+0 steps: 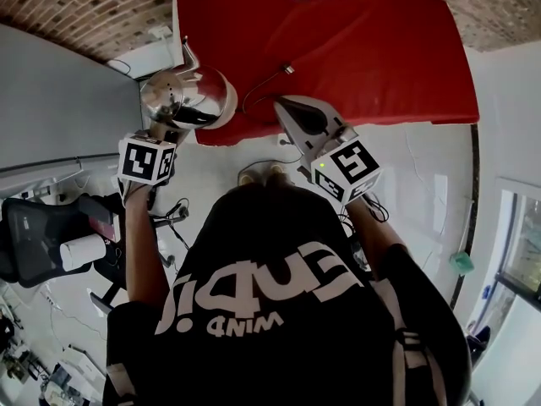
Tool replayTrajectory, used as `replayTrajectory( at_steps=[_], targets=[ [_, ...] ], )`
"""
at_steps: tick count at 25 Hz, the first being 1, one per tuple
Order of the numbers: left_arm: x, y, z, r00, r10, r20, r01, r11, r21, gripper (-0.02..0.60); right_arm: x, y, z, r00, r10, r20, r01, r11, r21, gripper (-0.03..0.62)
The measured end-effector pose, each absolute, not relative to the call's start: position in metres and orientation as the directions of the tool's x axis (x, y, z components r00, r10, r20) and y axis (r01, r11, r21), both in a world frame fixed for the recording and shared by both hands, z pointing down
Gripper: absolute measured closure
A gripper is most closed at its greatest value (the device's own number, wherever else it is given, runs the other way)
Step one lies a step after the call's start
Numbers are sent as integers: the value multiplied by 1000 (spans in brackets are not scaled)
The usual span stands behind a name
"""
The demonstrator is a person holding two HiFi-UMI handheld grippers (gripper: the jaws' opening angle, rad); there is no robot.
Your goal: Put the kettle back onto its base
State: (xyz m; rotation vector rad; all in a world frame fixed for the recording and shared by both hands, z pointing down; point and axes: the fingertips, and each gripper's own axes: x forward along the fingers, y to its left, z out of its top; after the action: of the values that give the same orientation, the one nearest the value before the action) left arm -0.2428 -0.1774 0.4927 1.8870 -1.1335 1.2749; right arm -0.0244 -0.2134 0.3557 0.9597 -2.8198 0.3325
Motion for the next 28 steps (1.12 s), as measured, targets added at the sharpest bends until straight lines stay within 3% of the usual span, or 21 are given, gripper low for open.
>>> replayTrajectory(
  at_steps=[20, 28],
  targets=[
    [-240, -184, 549, 103, -234, 967, -868, -495, -27, 523, -24, -230, 367, -787, -574, 226, -612, 770, -177, 573],
    [-236, -197, 550, 62, -273, 960, -832, -545, -102, 523, -19, -232, 369, -781, -579, 233, -620, 763, -182, 574]
  ],
)
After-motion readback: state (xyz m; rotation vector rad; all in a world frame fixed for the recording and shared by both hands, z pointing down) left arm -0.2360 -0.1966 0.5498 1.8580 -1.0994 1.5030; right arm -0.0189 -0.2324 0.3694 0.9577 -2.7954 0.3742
